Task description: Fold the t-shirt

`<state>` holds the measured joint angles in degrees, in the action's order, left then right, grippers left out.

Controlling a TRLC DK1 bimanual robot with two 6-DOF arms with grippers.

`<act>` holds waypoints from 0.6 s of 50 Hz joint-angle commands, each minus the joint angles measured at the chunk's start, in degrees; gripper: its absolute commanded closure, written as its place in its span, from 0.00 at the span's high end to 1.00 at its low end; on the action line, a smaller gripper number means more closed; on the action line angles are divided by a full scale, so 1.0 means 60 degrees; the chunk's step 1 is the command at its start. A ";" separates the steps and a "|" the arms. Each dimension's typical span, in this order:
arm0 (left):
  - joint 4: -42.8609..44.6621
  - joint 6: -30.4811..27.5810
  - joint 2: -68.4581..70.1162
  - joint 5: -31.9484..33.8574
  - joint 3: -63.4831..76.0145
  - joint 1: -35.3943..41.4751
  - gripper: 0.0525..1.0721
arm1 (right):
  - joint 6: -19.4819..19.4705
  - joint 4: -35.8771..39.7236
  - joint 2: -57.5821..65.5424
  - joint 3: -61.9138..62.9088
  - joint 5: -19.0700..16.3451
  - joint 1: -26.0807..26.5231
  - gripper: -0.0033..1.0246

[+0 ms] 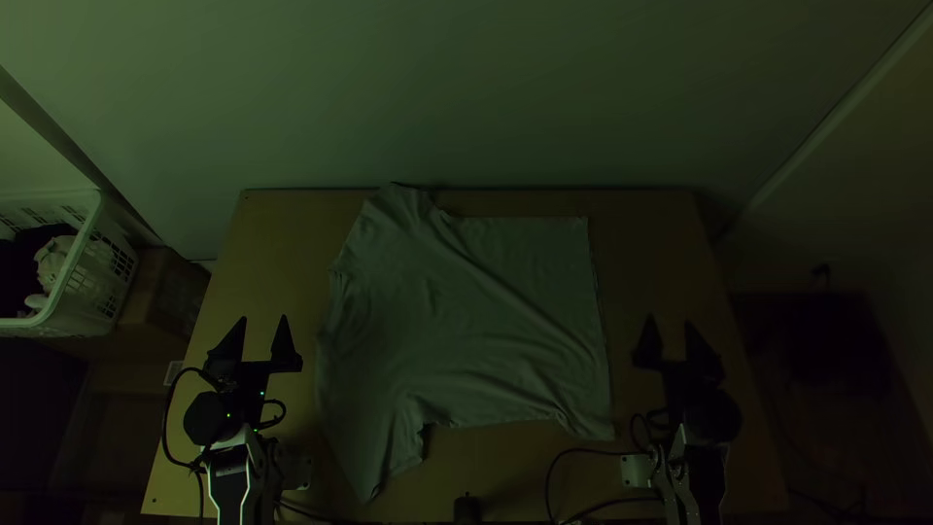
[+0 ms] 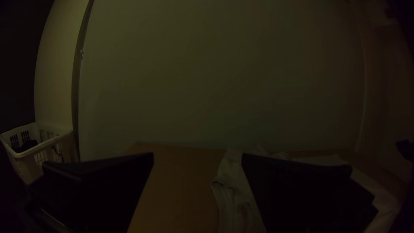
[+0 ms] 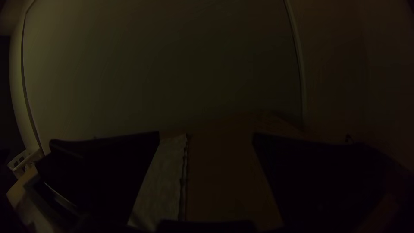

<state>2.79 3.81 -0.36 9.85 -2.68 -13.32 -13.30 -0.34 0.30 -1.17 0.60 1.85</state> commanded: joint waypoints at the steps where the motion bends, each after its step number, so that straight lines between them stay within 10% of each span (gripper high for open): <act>1: -0.0186 -0.0138 0.0060 -0.0015 0.0461 0.0052 0.96 | -0.0068 0.0247 -0.0064 0.0107 0.0046 -0.0059 0.96; 30: -0.0362 0.0111 0.0060 -0.0704 0.0446 0.0126 0.96 | -0.1167 0.0262 -0.0078 0.0107 0.0046 -0.0733 0.96</act>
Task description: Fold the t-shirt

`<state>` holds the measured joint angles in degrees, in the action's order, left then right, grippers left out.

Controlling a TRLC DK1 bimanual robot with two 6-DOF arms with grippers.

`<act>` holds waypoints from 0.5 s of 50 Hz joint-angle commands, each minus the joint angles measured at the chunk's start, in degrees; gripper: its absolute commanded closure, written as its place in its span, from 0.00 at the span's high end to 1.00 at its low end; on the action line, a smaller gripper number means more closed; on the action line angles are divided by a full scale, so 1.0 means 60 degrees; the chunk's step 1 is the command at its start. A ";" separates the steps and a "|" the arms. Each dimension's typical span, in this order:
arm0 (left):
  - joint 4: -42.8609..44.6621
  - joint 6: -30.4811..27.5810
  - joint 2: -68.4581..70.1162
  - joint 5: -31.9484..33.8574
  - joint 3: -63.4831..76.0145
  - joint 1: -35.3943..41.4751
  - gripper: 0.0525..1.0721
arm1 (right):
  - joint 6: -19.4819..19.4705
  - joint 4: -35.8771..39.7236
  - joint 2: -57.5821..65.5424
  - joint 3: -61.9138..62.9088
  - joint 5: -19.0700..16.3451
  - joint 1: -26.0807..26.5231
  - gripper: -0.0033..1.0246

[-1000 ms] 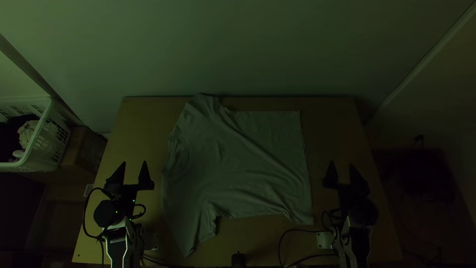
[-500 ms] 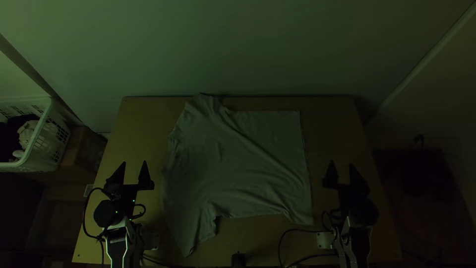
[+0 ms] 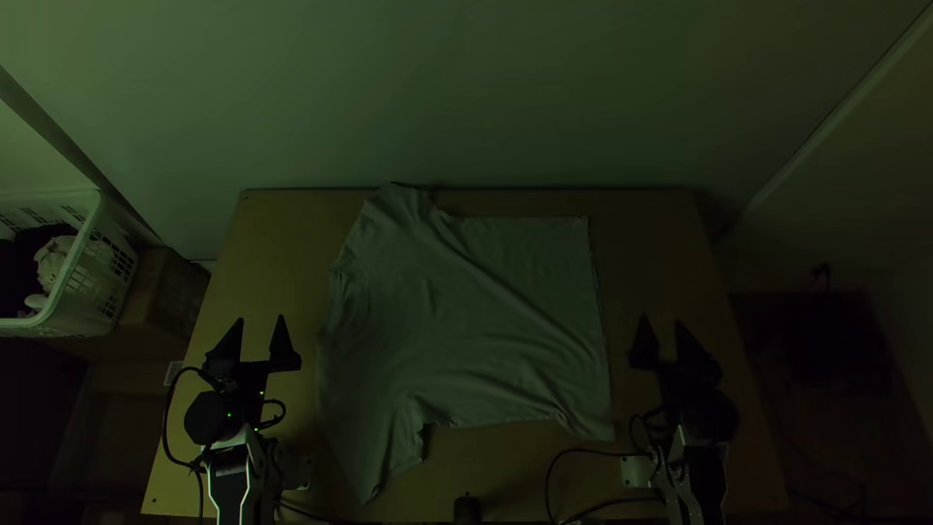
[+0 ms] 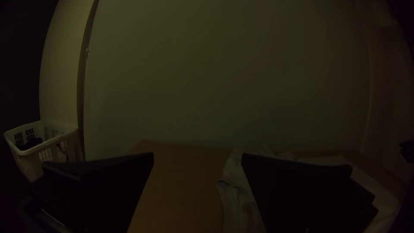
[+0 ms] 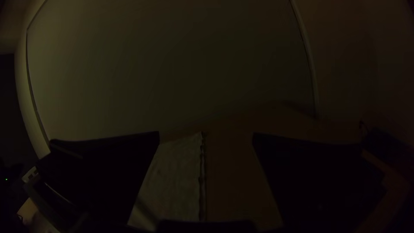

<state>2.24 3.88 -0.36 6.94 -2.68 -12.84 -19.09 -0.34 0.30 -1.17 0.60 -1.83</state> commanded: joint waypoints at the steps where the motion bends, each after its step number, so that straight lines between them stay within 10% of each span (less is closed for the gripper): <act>1: -0.0271 0.0100 0.0060 -0.0292 0.0432 0.0060 0.96 | -0.0202 0.0262 -0.0078 0.0107 0.0046 -0.0077 0.96; 25: -0.0022 0.0130 0.0002 -0.0204 -0.0433 0.0148 0.96 | 0.2054 -0.0925 0.0068 -0.0523 0.0046 -0.0091 0.96</act>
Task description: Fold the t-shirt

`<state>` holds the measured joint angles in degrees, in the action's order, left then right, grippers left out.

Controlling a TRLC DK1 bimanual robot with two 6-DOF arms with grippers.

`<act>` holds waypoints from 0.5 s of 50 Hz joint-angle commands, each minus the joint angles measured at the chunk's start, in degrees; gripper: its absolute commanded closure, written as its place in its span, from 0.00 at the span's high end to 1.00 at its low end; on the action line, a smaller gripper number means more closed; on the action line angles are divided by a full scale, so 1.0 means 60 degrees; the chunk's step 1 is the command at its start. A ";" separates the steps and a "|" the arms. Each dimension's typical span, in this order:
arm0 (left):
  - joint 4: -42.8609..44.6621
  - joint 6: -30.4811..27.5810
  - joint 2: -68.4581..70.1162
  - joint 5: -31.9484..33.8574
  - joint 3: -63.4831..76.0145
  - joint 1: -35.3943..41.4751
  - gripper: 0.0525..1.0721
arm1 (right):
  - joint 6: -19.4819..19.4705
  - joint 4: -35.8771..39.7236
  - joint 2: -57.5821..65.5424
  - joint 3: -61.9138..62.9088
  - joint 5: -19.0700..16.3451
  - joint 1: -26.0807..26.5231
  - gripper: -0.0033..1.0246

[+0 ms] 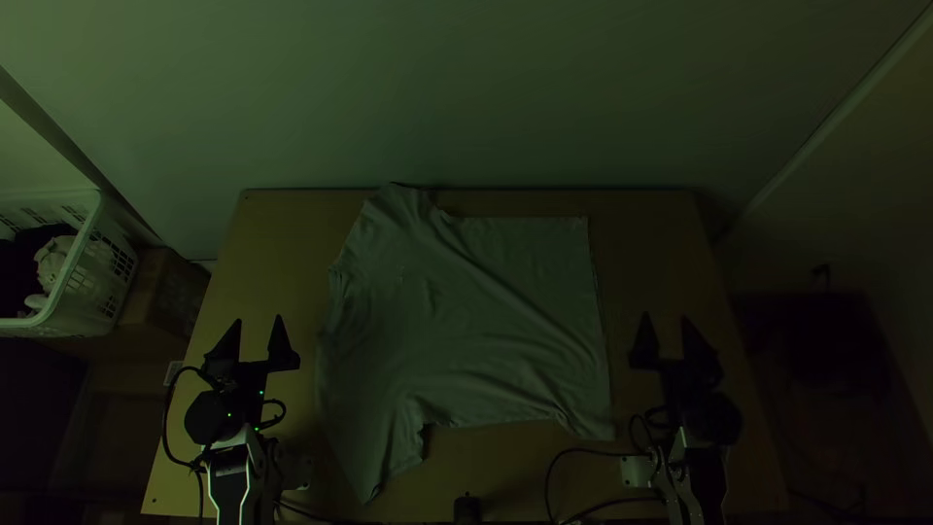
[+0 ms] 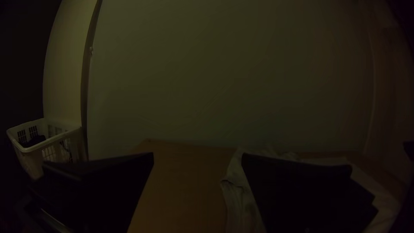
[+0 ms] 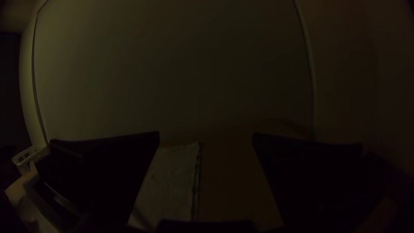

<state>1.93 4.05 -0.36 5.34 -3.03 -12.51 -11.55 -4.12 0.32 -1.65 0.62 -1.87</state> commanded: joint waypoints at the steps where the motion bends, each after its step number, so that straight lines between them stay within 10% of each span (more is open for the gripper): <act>1: 0.0029 0.0101 -0.0013 0.0076 -0.0448 0.0108 0.96 | 0.0914 -0.0309 0.0079 -0.0531 0.0043 -0.0084 0.96; 25: -0.0220 -0.0207 -0.3939 0.0135 -0.4505 0.0269 0.96 | 0.2130 -0.0456 0.4239 -0.4618 -0.0016 -0.0201 0.96</act>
<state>0.91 3.77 -18.81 5.56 -22.94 -11.44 -0.38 -5.56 20.36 -23.53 0.60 -2.63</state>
